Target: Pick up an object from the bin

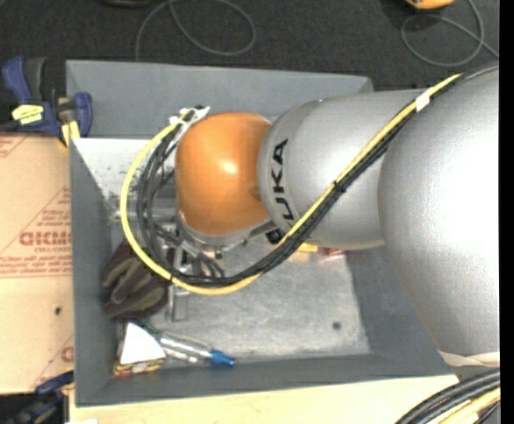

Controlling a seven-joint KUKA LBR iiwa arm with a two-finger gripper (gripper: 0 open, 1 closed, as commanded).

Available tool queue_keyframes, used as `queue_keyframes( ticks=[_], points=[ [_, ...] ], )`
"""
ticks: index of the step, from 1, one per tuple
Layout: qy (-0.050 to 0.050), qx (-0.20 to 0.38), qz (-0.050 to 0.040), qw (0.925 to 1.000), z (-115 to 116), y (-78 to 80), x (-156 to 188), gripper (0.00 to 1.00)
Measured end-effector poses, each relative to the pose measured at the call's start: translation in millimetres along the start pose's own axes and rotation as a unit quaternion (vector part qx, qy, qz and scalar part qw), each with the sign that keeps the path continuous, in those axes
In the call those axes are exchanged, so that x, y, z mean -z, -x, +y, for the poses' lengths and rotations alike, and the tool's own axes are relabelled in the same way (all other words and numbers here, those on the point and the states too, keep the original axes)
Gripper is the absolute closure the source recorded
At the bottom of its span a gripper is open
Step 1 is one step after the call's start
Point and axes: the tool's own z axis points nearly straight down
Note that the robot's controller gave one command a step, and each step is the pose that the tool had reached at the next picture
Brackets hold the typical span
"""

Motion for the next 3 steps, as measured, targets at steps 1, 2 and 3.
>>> queue_keyframes(
  ticks=[1,2,3],
  points=[
    [0.001,-0.010,0.0021,1.0000,-1,-6.3,-15,0.00],
    [0.000,-0.149,0.0015,0.9888,-4,-14.8,-27,0.00],
    [0.000,-0.061,0.0001,0.9982,-2,-7.2,-30,0.00]
  ],
)
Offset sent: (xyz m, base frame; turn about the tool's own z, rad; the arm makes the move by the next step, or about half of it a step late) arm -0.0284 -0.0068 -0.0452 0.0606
